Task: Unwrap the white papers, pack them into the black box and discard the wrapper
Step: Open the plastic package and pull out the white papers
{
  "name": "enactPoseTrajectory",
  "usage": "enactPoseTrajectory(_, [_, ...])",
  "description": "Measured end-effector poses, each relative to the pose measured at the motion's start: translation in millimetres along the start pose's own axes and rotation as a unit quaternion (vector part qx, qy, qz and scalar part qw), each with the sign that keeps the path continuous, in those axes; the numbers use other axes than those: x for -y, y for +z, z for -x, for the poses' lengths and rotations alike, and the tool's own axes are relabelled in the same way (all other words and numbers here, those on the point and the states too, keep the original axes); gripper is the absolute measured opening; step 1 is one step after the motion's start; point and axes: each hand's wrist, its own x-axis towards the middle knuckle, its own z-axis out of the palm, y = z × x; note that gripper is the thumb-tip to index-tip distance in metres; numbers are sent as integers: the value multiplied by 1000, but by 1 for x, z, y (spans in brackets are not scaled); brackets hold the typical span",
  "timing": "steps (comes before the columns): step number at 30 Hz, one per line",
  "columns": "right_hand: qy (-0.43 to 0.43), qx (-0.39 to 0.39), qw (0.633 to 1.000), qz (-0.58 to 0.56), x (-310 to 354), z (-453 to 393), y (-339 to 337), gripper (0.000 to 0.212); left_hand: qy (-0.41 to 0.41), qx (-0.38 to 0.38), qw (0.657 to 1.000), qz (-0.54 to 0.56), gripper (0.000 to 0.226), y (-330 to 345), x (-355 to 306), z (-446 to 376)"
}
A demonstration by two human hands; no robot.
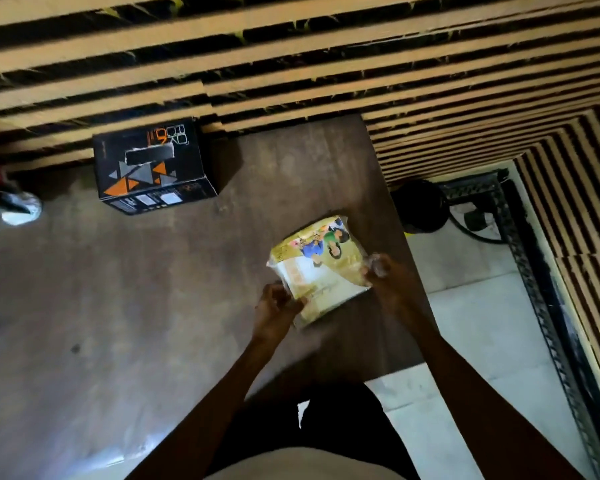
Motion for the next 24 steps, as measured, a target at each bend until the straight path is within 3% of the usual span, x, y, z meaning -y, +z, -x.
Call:
enactPoseTrajectory(2, [-75, -40, 990, 113, -3, 4, -7, 48, 116, -54, 988, -84, 33, -5, 2, 2])
enactPoseTrajectory(3, [-135, -77, 974, 166, -5, 7, -10, 43, 185, -68, 965, -170, 33, -8, 0, 0])
enactPoseTrajectory(5, [-230, -110, 948, 188, 6, 18, -12, 35, 273, -25, 913, -302, 43, -11, -10, -8])
enactPoseTrajectory(8, [-318, -58, 868, 377, 34, 29, -9, 36, 296, 52, 867, -397, 51, -2, -29, -26])
enactPoseTrajectory(11, [-244, 55, 824, 508, 51, 15, -5, 42, 271, 91, 843, -455, 47, 6, -33, -46])
enactPoseTrajectory(15, [-197, 74, 833, 511, 62, -9, 7, 22, 239, 84, 831, -495, 42, 14, -30, -57])
enactPoseTrajectory(20, [-258, 71, 892, 363, 49, -1, -3, 17, 226, 65, 826, -512, 39, 23, -29, -56])
enactPoseTrajectory(24, [-291, -22, 900, 323, 24, 13, -16, 12, 201, 61, 834, -510, 40, 29, -36, -53])
